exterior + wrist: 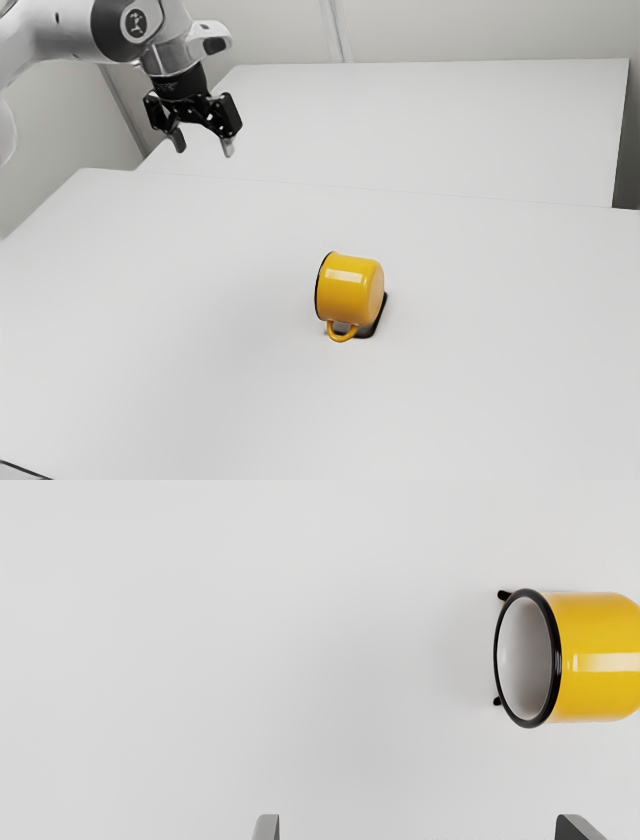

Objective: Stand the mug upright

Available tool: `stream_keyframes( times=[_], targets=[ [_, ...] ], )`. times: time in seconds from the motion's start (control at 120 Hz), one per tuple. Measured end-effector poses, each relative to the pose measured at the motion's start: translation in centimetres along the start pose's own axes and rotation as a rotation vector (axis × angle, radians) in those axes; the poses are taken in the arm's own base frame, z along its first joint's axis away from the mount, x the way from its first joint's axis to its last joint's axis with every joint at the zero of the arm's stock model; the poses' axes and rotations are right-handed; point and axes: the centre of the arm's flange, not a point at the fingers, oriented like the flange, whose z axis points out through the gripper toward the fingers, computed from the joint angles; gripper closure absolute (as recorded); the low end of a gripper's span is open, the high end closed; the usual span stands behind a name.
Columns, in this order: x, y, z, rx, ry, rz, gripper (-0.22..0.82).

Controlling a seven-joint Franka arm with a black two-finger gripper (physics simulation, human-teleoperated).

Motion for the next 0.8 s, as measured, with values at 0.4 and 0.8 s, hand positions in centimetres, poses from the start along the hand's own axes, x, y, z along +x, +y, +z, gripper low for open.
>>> stream_keyframes(
  times=[0.4, 0.8],
  targets=[
    [-1.3, -1.5, 2.3, -0.023, -0.047, -0.027, 0.00],
    [-2.5, -2.6, 11.3, -0.251, -0.150, -0.132, 0.00]
  ],
)
